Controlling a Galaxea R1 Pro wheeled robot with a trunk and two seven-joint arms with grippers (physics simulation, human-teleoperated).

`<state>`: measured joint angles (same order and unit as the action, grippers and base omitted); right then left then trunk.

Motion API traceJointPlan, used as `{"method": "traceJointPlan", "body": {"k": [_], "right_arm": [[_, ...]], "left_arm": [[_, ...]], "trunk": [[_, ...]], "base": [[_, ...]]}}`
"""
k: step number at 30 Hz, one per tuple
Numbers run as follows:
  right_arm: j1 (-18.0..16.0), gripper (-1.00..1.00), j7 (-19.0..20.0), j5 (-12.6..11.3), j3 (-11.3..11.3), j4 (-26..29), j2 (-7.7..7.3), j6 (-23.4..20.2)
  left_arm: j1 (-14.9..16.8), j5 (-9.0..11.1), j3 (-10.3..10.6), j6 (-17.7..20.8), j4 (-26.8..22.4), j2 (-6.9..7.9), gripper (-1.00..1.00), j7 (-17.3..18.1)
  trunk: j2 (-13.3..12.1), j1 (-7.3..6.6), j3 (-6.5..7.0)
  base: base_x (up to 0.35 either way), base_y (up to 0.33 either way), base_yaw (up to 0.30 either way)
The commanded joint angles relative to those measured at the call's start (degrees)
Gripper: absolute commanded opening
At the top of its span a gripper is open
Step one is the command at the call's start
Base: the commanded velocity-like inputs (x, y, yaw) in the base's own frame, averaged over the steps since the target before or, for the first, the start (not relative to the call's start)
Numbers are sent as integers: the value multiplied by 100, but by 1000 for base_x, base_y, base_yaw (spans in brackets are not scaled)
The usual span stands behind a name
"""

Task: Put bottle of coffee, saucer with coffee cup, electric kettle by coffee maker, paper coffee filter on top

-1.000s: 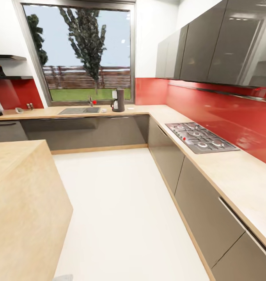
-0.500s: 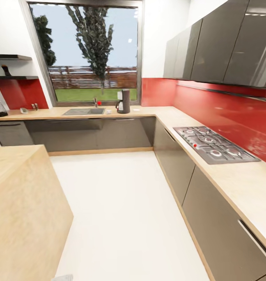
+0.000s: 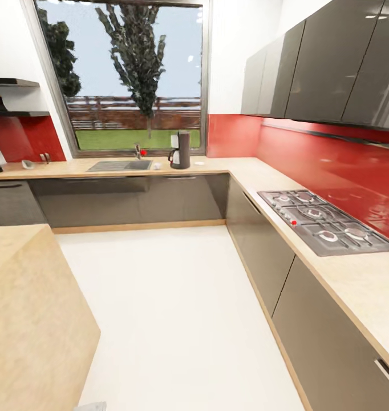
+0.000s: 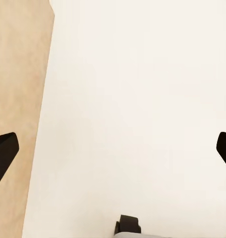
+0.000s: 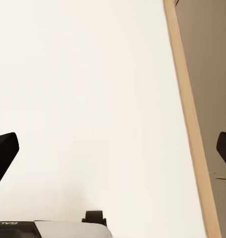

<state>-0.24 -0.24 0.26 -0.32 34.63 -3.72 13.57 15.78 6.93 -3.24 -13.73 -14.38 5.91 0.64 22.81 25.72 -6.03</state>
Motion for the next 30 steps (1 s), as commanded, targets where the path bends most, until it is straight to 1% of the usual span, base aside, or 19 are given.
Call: {"method": "traceJointPlan", "body": {"k": [1, 11, 17, 30], "right_arm": [[-2, 100, -2, 2, -3, 0, 1, 14], [-6, 100, -2, 8, 5, -3, 3, 14], [-2, 100, -2, 9, 10, -8, 14, 14], [-3, 100, -2, 9, 5, -8, 17, 14]], "left_arm": [[4, 45, 2, -16, 4, -1, 100, 7], [4, 45, -1, -24, 37, -3, 100, 7], [4, 45, -1, -26, 40, -3, 100, 7], [4, 45, 0, -24, 40, -3, 100, 7]], "trunk": [[10, 7, -11], [10, 7, -11], [10, 7, -11], [10, 7, -11]], "base": [[335, 0, 0], [335, 0, 1], [335, 0, 159], [335, 0, 12]]}}
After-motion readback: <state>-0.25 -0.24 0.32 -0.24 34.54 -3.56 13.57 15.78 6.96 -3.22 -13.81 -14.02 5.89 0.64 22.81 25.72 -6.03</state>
